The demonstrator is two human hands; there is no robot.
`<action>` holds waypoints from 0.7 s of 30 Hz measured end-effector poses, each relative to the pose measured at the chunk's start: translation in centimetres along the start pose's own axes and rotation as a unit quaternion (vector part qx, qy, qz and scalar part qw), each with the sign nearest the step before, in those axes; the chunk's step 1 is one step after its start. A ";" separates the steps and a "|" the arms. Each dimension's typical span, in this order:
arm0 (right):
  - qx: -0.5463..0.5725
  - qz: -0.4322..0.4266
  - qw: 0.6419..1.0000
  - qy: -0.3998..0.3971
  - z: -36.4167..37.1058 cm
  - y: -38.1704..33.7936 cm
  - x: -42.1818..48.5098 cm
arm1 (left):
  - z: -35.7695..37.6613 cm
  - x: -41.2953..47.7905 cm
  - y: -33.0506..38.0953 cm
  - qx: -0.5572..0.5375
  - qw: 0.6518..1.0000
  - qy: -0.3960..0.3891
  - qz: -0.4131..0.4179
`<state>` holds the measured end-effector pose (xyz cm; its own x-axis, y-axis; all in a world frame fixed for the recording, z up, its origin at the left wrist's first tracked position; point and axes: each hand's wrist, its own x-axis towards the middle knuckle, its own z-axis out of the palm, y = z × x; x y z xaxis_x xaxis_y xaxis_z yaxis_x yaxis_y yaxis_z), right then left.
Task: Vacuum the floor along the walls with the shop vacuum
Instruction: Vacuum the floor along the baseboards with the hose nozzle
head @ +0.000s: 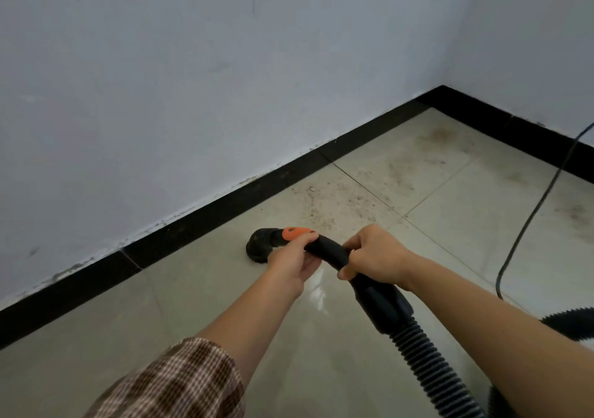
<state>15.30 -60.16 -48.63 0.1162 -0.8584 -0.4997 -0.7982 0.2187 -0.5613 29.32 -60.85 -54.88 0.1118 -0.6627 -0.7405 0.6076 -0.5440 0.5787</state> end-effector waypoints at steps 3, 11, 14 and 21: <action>0.010 -0.001 1.000 0.008 0.8 -0.6 1.1 | -0.6 1.2 0.4 -0.017 1.000 0.001 0.012; 0.022 -0.014 0.999 0.020 2.1 -2.5 2.7 | -1.8 3.1 2.0 -0.042 0.999 0.001 0.017; 0.025 -0.021 0.999 0.024 2.9 -3.5 3.2 | -2.7 3.6 2.8 -0.051 0.998 0.006 0.024; 0.018 -0.028 0.999 0.011 4.6 -5.3 3.8 | -4.5 4.5 3.9 -0.051 0.998 0.004 0.038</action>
<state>22.74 -62.47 -50.59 0.1469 -0.8794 -0.4529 -0.7688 0.1866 -0.6117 35.75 -63.64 -57.51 0.1671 -0.6962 -0.6981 0.6735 -0.4365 0.5966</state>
